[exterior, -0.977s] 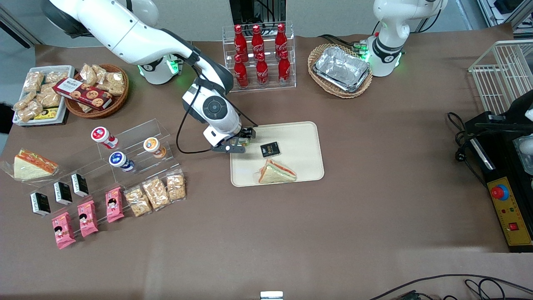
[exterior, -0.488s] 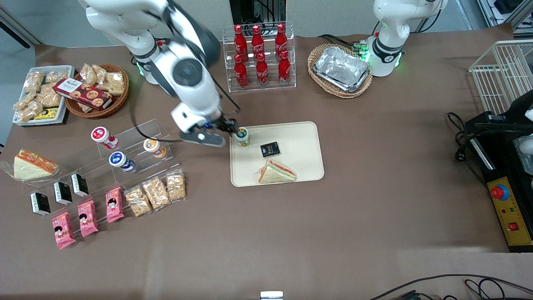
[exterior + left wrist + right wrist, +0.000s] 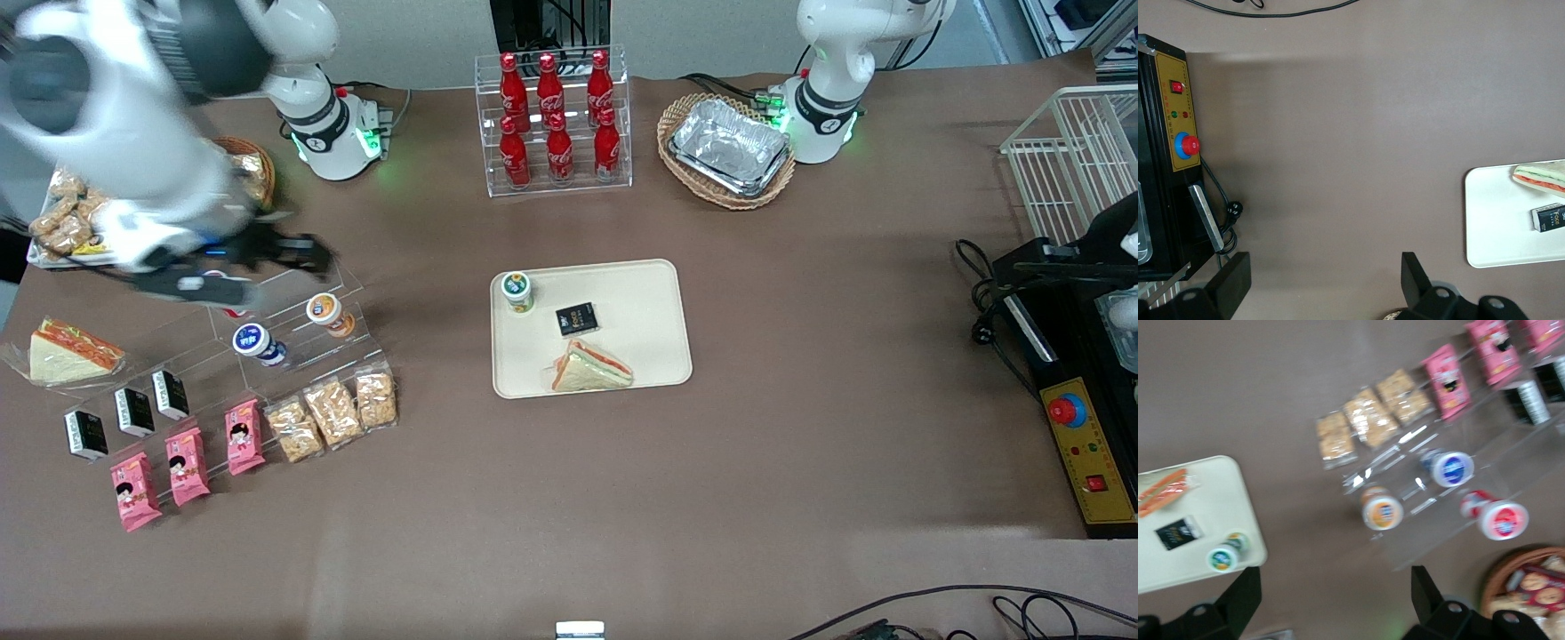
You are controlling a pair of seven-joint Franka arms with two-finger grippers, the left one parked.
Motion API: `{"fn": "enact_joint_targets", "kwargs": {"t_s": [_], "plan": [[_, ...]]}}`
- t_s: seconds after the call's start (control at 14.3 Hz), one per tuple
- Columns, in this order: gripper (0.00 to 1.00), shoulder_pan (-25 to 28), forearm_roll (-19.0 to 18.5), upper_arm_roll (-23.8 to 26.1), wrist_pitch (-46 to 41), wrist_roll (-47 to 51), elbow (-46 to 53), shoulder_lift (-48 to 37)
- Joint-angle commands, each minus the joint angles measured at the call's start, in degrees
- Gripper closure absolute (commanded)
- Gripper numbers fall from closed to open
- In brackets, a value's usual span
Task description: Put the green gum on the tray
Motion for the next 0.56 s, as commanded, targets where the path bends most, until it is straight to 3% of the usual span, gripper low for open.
{"fn": "enact_joint_targets", "kwargs": {"t_s": [0.0,0.21,0.49], "plan": [[0.0,0.4,1.8,-11.5,-2.4,-13.0,-0.2,-2.5],[0.0,0.4,1.2,-17.9,-2.3,-25.3,0.0,-2.8],[0.0,0.5,1.7,-20.6,-2.1,-26.0,0.2,-2.9]]}}
